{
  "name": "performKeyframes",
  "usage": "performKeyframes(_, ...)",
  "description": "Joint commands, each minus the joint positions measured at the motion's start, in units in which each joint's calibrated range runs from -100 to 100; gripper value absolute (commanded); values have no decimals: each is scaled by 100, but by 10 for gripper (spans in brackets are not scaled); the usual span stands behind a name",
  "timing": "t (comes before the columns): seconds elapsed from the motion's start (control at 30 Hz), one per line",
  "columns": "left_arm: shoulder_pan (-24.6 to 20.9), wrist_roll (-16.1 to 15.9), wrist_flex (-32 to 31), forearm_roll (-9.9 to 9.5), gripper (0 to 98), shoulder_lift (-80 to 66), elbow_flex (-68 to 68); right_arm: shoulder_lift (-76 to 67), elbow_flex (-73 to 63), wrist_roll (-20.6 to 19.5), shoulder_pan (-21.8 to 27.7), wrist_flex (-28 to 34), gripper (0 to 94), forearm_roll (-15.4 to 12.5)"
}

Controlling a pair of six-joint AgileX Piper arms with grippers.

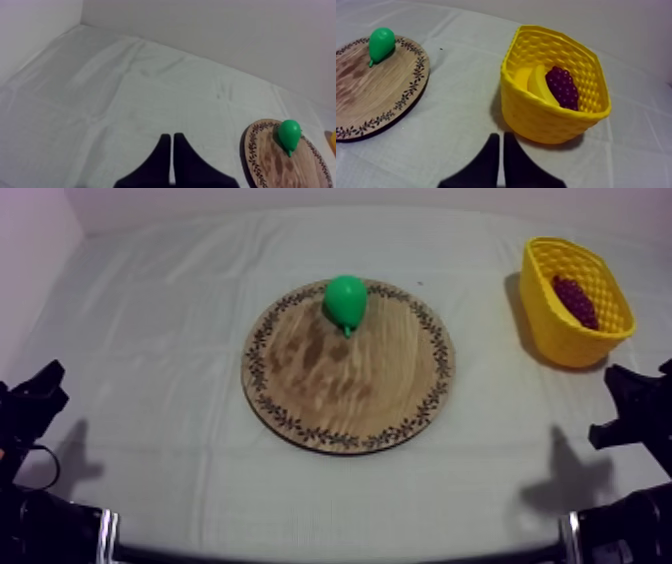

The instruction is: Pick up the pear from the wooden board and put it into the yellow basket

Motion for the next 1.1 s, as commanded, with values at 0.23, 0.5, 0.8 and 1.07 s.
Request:
performKeyframes(0.23,0,1,-1,0,1,0,0,-1,-5,-139,0,-58,6,-22)
performKeyframes(0.5,0,1,-1,0,1,0,0,273,-465,-62,-125,-157,3,95)
performKeyframes(0.8,0,1,-1,0,1,0,0,1783,-2372,-99,-646,501,3,326)
performKeyframes(1.07,0,1,-1,0,1,0,0,3424,-4207,-540,-1504,1392,3,841)
